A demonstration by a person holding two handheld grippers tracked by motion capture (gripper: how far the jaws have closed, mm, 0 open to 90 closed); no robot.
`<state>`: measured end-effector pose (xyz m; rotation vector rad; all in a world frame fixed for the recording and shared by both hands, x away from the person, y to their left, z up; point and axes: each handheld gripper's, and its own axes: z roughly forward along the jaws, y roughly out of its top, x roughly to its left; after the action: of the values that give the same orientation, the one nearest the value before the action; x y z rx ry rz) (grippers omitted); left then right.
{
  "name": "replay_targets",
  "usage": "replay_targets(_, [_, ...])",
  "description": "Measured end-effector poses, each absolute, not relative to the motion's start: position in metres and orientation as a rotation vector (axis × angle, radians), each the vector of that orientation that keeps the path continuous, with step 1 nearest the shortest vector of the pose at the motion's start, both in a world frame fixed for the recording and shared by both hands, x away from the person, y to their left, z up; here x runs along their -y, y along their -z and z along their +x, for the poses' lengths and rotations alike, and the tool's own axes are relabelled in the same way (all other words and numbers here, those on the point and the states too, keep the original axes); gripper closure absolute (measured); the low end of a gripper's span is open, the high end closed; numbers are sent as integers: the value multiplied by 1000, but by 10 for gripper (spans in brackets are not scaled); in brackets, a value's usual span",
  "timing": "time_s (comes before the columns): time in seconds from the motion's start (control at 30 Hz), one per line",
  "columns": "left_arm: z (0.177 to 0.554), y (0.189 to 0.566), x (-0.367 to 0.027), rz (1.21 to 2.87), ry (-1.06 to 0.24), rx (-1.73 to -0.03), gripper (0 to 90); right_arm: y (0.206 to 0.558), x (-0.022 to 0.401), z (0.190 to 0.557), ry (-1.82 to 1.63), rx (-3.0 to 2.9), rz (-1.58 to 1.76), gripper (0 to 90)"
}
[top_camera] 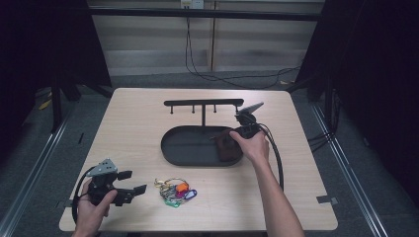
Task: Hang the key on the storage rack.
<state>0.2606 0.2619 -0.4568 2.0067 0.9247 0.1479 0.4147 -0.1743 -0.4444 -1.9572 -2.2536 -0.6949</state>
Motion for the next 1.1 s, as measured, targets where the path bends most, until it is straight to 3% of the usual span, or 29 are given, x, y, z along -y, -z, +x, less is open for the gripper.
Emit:
replay_targets(0.63, [261, 457, -262, 2010, -148, -926, 170, 435, 185, 409, 692, 2282, -1940, 300])
replay_targets(0.83, [261, 457, -261, 2011, -149, -924, 170, 440, 178, 410, 703, 2261, -1900, 393])
replay_targets(1.1, [261, 457, -263, 2007, -144, -924, 170, 431, 183, 407, 753, 2284, -1948, 371])
